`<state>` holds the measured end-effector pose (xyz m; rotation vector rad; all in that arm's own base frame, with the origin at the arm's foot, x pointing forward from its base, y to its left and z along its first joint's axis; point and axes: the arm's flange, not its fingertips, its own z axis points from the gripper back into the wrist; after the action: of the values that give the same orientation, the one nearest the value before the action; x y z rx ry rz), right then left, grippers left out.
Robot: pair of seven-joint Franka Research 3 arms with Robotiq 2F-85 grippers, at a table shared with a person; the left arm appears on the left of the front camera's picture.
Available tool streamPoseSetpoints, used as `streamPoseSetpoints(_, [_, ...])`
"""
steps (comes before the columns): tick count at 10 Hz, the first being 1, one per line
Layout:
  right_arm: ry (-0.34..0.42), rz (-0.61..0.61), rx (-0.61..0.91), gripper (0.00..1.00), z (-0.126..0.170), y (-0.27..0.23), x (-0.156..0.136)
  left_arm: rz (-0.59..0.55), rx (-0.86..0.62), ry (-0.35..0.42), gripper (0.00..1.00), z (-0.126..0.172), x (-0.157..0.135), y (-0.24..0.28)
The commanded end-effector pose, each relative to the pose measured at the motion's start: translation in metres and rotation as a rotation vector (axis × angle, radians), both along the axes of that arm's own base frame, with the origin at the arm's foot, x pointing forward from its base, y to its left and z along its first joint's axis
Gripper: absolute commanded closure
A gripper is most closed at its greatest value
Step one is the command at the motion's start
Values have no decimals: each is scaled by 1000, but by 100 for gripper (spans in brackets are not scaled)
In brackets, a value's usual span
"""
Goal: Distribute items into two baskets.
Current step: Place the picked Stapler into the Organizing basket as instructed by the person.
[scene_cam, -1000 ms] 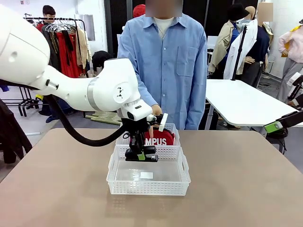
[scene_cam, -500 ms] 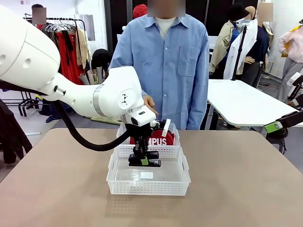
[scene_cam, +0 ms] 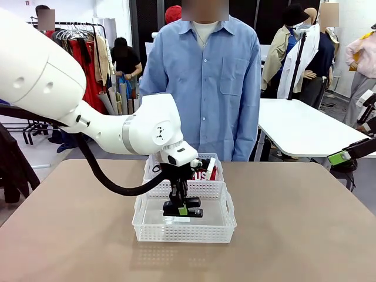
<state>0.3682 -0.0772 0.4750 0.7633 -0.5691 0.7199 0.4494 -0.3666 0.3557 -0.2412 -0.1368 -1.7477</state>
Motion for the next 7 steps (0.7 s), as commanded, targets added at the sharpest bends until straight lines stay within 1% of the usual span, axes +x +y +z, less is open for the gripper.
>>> streamPoseSetpoints(1, [-8,1,13,0,1,1,0,15,15,2,95,-6,2,-5])
streamPoseSetpoints(3, [-8,1,13,0,1,1,0,31,32,14,95,-17,-1,-11])
streamPoseSetpoints(4, [-8,1,13,0,1,1,0,35,38,1,95,-20,-4,-12])
streamPoseSetpoints(6, [-8,1,13,0,1,1,0,38,47,6,95,-26,-5,-14])
streamPoseSetpoints(7, [-8,1,13,0,1,1,0,38,48,5,95,-24,-4,-15])
